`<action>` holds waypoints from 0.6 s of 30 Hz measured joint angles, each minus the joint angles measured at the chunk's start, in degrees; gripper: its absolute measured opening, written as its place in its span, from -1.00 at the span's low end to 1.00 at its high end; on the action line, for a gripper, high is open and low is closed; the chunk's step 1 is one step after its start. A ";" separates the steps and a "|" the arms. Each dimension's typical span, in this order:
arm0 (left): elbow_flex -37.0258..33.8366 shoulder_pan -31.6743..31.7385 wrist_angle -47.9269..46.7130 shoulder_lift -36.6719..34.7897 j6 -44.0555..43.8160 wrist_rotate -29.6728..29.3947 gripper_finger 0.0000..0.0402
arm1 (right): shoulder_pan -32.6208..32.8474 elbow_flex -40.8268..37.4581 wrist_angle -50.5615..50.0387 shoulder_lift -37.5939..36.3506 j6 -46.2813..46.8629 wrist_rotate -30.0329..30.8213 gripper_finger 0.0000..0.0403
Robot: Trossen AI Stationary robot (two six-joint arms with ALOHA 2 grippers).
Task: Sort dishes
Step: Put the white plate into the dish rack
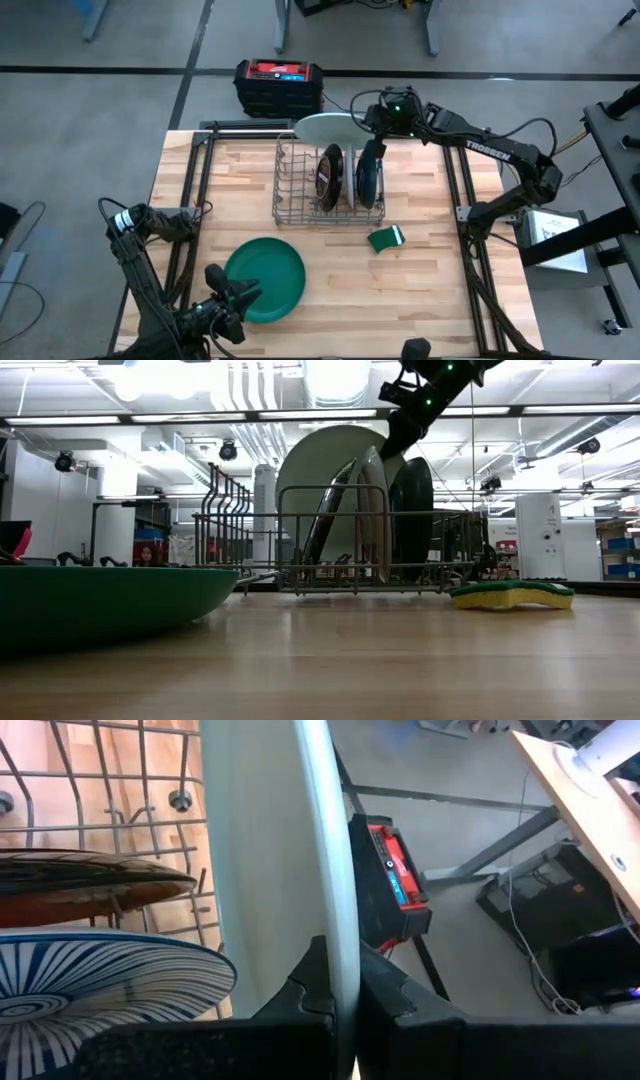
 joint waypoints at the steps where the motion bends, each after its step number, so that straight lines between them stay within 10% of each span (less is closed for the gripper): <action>1: 0.00 0.00 0.00 0.00 0.00 0.02 -0.42 | 0.00 0.00 0.08 0.26 0.02 -0.01 -1.00; 18: 0.00 -0.02 0.00 0.00 0.00 0.45 -0.42 | 0.04 0.11 0.99 3.22 -0.18 -0.21 -1.00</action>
